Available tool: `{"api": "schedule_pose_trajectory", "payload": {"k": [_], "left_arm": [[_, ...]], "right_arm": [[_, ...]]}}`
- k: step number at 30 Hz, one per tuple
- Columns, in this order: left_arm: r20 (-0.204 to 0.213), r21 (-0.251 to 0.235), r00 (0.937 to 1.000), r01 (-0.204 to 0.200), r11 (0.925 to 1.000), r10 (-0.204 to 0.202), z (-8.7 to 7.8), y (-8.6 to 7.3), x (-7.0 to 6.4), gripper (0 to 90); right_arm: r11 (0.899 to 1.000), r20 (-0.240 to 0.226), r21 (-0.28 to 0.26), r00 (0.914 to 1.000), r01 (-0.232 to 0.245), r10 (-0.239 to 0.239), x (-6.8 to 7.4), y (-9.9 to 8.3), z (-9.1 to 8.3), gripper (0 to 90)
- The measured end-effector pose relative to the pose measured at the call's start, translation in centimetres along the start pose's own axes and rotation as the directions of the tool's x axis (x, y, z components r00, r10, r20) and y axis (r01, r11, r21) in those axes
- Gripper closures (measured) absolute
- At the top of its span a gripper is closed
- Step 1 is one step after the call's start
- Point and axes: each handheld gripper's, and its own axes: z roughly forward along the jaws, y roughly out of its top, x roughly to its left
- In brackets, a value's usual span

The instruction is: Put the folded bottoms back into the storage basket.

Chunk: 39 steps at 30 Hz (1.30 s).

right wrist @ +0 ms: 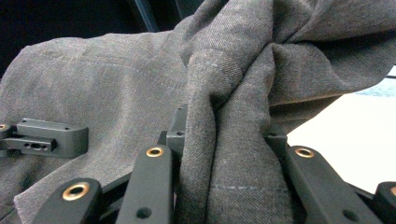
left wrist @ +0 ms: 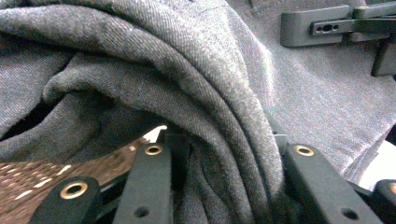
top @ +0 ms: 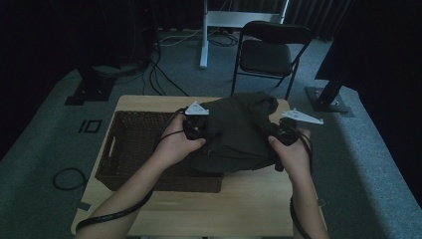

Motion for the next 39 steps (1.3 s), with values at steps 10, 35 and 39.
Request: {"api": "schedule_pose_trajectory", "payload": {"k": [10,35,39], "left_arm": [[-0.048,-0.015,0.9986,0.020,0.9997,-0.020,-2.6,-1.8,3.0,66.9],[-0.126,0.002,0.9892,0.076,0.9971,-0.075,-6.6,-6.8,9.8,66.9],[-0.135,0.004,0.9872,0.087,0.9962,-0.086,-6.6,-8.0,11.0,66.9]], "right_arm": [[0.999,-0.033,0.009,0.9989,0.033,-0.032,3.1,0.5,3.5,66.0],[0.998,-0.129,0.042,0.9912,0.035,-0.030,8.4,-1.4,11.9,66.0],[0.998,-0.131,0.053,0.9909,0.037,-0.030,9.0,-2.1,13.3,66.0]]}}
